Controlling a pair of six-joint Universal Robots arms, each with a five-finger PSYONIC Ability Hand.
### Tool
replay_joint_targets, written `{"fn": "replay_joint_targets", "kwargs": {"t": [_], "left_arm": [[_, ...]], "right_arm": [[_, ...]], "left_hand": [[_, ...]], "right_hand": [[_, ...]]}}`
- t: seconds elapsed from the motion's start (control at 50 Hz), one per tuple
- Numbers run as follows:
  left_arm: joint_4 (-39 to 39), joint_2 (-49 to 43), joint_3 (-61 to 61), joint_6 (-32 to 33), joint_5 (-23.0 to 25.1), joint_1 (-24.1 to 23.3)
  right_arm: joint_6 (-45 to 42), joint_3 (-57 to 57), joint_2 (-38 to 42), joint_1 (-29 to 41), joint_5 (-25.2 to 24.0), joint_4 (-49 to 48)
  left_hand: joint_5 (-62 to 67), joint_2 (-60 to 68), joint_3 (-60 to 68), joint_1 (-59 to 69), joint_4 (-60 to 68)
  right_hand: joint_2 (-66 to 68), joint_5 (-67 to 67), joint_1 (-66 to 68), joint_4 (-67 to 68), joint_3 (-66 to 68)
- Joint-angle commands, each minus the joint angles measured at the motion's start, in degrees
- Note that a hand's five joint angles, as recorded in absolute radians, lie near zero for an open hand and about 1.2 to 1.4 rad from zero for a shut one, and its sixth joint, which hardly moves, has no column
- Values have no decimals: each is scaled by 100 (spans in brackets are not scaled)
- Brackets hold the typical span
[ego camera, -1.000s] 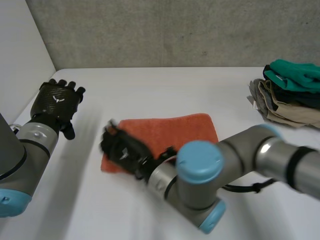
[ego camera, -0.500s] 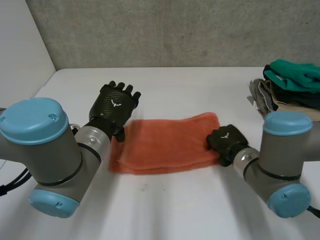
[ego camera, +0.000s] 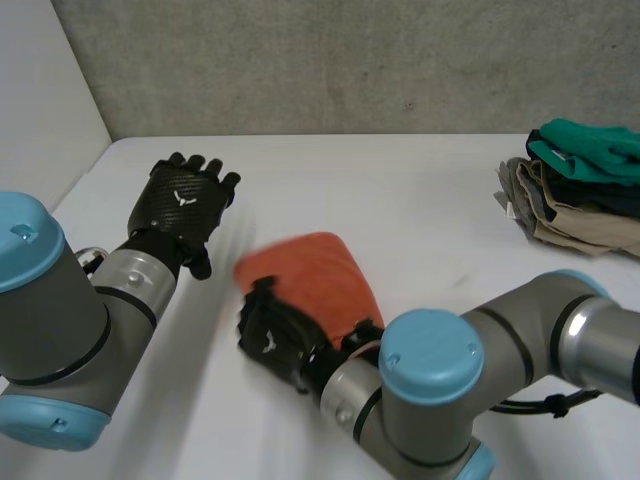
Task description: Fold the laundry.
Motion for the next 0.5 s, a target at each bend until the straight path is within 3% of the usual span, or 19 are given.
{"fn": "replay_joint_targets", "kwargs": {"t": [0.02, 0.12, 0.14, 0.22, 0.34, 0.38, 0.5], "left_arm": [[24, -24, -8, -297, 3, -30], [16, -42, 308, -692, -14, -109], [15, -51, 370, -788, -23, -153], [-72, -243, 896, -1420, -320, -617], [-599, -771, 1477, -1905, -1050, -1198], [-888, -1042, 1627, -2063, -1287, -1400], [-1285, -1667, 1619, -2503, -1508, -1665]], "right_arm": [[913, 273, -412, -309, -95, -17], [3197, 519, -1379, -1109, -174, 18], [4010, 511, -1528, -1284, -157, 44], [5578, 345, -1635, -1593, -174, 551], [6066, -473, -1355, -1945, -148, 1871], [6040, -928, -927, -1893, -148, 2318], [6031, -1826, -133, -1884, -192, 2927]], "left_hand": [[-260, -160, -203, -96, -156], [-205, -105, -149, -41, -101], [-205, -104, -148, -41, -101], [97, 197, 153, 261, 201], [132, 232, 188, 296, 236], [65, 165, 121, 229, 169], [-53, 47, 3, 111, 51]], "right_hand": [[-2627, -2697, -2443, -2730, -2746], [-2627, -2697, -2443, -2730, -2746], [-2627, -2697, -2443, -2730, -2746], [-2627, -2697, -2443, -2730, -2746], [-2627, -2697, -2443, -2730, -2746], [-2627, -2697, -2443, -2730, -2746], [-2627, -2697, -2443, -2730, -2746]]}}
